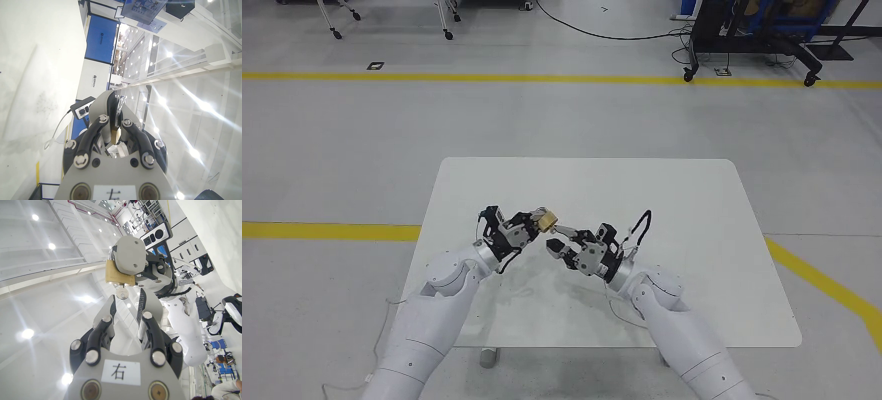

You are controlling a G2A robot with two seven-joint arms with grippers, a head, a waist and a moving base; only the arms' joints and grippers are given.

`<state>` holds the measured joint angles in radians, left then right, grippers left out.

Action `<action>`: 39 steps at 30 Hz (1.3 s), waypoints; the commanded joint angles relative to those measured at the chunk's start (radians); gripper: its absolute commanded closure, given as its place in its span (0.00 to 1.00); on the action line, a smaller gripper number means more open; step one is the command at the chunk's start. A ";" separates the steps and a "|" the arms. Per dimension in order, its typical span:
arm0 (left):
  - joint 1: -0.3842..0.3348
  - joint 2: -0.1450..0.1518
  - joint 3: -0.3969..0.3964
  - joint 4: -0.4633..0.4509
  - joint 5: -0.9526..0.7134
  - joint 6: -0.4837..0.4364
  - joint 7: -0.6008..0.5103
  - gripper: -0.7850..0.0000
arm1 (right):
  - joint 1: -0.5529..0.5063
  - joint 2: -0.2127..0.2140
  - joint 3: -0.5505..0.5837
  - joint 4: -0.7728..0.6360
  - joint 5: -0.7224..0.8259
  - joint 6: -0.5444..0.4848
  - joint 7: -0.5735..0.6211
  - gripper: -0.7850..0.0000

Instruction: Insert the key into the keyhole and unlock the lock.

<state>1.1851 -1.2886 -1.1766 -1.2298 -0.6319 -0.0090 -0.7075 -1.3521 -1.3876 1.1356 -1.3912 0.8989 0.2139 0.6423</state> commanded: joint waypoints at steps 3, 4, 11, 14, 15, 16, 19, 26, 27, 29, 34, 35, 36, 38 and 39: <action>0.001 0.001 0.003 -0.003 0.014 -0.001 0.001 1.00 | -0.001 0.002 -0.010 -0.008 -0.050 -0.025 -0.022 0.68; 0.001 0.001 0.003 -0.004 0.017 -0.001 0.003 1.00 | -0.002 0.002 -0.013 -0.010 -0.060 -0.030 -0.027 0.69; 0.003 0.001 0.003 -0.007 0.020 0.000 0.000 1.00 | -0.003 0.002 -0.025 -0.012 -0.096 -0.063 -0.070 0.84; 0.003 0.001 0.004 -0.008 0.021 0.001 -0.002 1.00 | -0.003 0.002 -0.027 -0.012 -0.097 -0.070 -0.074 0.93; 0.003 0.001 0.005 -0.008 0.021 0.001 -0.002 1.00 | -0.003 0.002 -0.027 -0.012 -0.096 -0.072 -0.074 0.98; 0.003 0.001 0.006 -0.008 0.022 0.001 -0.002 1.00 | -0.003 0.002 -0.026 -0.012 -0.096 -0.076 -0.077 1.00; 0.003 0.001 0.009 -0.009 0.029 -0.003 0.000 1.00 | -0.007 0.001 -0.021 -0.012 -0.069 -0.082 -0.083 1.00; 0.010 0.001 0.010 -0.022 0.066 -0.055 0.024 1.00 | -0.007 -0.004 0.013 0.009 0.132 -0.010 -0.056 1.00; 0.012 0.001 0.010 -0.027 0.074 -0.068 0.030 1.00 | -0.005 -0.005 0.019 0.015 0.168 0.010 -0.048 1.00; 0.017 0.002 0.009 -0.037 0.101 -0.100 0.045 1.00 | 0.000 -0.006 0.030 0.030 0.238 0.059 -0.034 1.00; 0.035 0.003 0.005 -0.061 0.149 -0.164 0.089 1.00 | 0.018 -0.004 0.045 0.053 0.308 0.134 -0.029 1.00; 0.038 0.003 0.003 -0.063 0.152 -0.171 0.095 1.00 | 0.020 -0.004 0.045 0.056 0.312 0.139 -0.028 1.00; 0.039 0.003 0.001 -0.066 0.159 -0.180 0.103 1.00 | 0.020 -0.004 0.043 0.058 0.320 0.148 -0.024 1.00; 0.044 0.004 -0.003 -0.072 0.175 -0.200 0.115 1.00 | 0.023 -0.005 0.043 0.065 0.337 0.163 -0.021 1.00; 0.047 0.004 -0.006 -0.075 0.180 -0.215 0.128 1.00 | 0.025 -0.005 0.041 0.068 0.350 0.172 -0.016 1.00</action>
<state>1.2289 -1.2845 -1.1805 -1.3019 -0.4575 -0.2106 -0.5908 -1.3287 -1.3924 1.1780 -1.3260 1.2372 0.3778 0.6226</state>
